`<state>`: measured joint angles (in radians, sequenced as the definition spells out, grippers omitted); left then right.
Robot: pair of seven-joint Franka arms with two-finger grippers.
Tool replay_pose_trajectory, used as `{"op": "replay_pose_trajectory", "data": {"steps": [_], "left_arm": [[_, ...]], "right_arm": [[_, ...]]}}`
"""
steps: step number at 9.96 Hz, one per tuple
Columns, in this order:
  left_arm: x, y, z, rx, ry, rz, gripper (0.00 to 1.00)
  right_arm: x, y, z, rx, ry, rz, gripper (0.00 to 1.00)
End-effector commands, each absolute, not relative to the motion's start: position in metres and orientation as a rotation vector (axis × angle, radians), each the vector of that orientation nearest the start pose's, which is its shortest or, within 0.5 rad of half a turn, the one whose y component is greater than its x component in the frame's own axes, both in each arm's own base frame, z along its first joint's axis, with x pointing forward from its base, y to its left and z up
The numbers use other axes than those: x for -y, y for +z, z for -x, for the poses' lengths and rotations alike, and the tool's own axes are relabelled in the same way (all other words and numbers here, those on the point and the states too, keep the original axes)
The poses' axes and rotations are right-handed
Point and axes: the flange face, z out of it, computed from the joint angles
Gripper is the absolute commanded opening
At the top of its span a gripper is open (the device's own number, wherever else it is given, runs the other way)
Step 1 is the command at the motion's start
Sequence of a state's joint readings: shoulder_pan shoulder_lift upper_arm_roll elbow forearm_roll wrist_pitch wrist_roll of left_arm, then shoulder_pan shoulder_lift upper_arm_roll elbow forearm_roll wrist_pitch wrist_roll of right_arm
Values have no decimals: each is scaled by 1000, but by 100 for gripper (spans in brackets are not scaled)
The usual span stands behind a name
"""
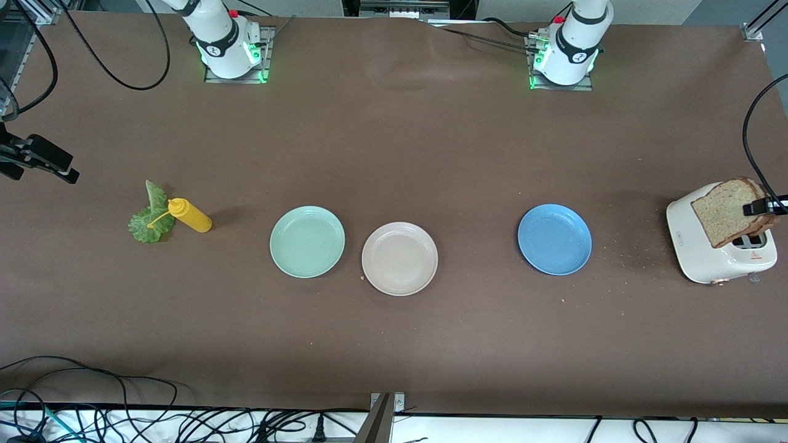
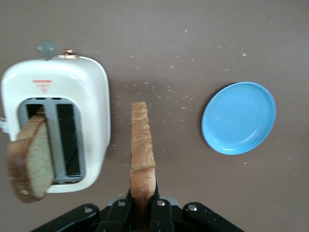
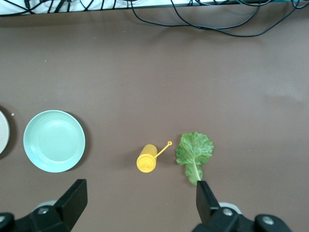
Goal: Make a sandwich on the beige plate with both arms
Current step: 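Carry the bread slice with the left gripper over the beige plate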
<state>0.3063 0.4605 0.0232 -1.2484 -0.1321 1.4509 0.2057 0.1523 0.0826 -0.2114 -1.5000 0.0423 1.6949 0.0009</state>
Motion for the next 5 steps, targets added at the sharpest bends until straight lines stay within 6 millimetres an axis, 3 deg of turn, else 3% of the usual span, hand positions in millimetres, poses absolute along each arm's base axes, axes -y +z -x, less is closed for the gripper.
{"op": "replay_pose_trajectory", "data": {"steps": [1,3,5], "left_arm": [[-164,491,-645,243,371,3383,0],[-126,489,-653,218,381,3460,0],[-79,476,-661,212,458,3606,0]], "right_arm": [[21,625,-595,-88,-199,3086,100],[23,626,-594,-82,-202,3093,100],[24,625,-595,-84,-198,3096,100]]}}
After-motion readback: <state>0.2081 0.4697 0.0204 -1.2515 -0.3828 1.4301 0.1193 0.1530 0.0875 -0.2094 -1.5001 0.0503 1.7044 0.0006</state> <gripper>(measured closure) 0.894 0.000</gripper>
